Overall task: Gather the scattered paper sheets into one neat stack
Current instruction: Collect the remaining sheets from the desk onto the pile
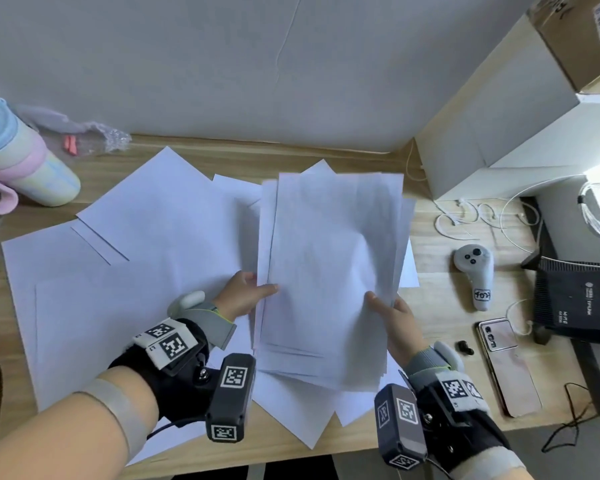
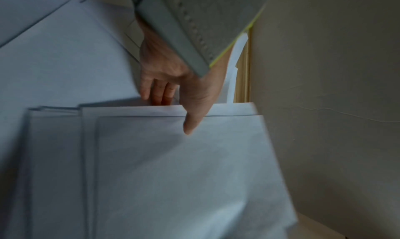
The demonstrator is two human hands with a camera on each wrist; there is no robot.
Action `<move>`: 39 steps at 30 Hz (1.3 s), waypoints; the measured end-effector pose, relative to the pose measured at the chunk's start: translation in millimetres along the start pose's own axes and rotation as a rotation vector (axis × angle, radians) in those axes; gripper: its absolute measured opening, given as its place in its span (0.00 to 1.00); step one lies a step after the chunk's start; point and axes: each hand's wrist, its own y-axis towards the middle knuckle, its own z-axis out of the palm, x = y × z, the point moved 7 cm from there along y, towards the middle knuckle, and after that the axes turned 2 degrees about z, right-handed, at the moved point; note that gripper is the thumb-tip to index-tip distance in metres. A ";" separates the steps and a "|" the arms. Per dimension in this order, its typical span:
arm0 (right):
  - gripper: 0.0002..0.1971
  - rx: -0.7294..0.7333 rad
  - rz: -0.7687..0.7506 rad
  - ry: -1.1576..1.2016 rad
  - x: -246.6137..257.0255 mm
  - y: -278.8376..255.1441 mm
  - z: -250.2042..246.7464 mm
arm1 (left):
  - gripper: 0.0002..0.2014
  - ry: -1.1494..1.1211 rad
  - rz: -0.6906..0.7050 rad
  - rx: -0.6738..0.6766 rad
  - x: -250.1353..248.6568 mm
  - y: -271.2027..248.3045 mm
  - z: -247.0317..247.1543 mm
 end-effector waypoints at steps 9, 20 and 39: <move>0.10 0.166 -0.258 0.063 89.7 -26.4 37.3 | 0.09 -0.158 0.364 0.016 -79.8 -36.0 -37.3; 0.17 0.185 -0.317 0.019 88.5 -25.9 64.6 | 0.15 -0.132 0.481 -0.100 -85.7 -43.3 -60.8; 0.16 0.199 -0.349 -0.013 78.0 -20.9 70.9 | 0.11 -0.076 0.471 -0.125 -97.2 -46.6 -39.4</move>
